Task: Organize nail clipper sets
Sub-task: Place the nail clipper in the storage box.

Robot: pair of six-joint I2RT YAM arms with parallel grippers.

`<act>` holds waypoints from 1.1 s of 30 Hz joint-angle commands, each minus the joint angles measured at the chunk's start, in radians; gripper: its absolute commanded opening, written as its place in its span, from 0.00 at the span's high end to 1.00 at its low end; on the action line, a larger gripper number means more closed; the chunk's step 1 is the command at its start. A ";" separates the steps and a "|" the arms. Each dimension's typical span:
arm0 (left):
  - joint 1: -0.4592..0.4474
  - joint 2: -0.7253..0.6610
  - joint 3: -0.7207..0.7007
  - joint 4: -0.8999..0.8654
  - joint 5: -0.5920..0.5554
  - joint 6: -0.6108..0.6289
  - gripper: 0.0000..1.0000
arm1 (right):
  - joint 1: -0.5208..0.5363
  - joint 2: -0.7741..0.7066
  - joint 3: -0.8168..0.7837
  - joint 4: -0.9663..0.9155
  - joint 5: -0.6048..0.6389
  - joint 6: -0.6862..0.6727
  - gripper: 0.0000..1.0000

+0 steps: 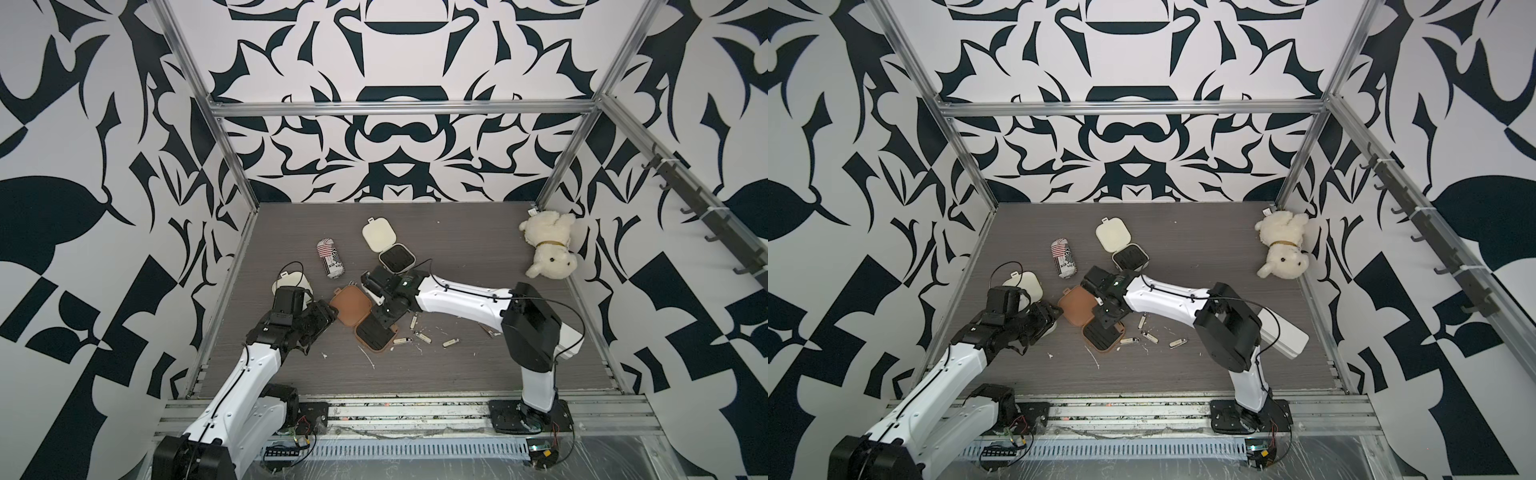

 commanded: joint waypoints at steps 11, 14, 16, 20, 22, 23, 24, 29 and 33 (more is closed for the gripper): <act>0.005 -0.059 -0.022 -0.034 0.027 -0.016 0.32 | 0.018 0.046 0.067 0.034 -0.066 -0.021 0.89; 0.004 -0.054 -0.020 -0.032 0.029 -0.015 0.32 | 0.024 0.050 0.079 0.038 -0.075 -0.019 0.90; 0.005 -0.053 -0.019 -0.033 0.029 -0.015 0.32 | 0.028 0.058 0.091 0.034 -0.077 -0.020 0.89; 0.004 -0.053 -0.020 -0.032 0.029 -0.015 0.32 | 0.030 0.070 0.104 0.033 -0.081 -0.027 0.90; 0.004 -0.056 -0.020 -0.033 0.029 -0.015 0.32 | 0.030 0.080 0.114 0.026 -0.081 -0.032 0.90; 0.005 -0.057 -0.023 -0.033 0.031 -0.016 0.32 | 0.030 0.084 0.119 0.023 -0.079 -0.033 0.90; 0.005 -0.058 -0.023 -0.034 0.031 -0.016 0.32 | 0.030 0.088 0.121 0.020 -0.078 -0.035 0.90; 0.005 -0.067 -0.027 -0.036 0.030 -0.019 0.32 | 0.030 0.098 0.117 0.024 -0.066 -0.039 0.90; 0.005 -0.070 -0.028 -0.037 0.029 -0.020 0.32 | 0.030 0.108 0.116 0.027 -0.066 -0.040 0.91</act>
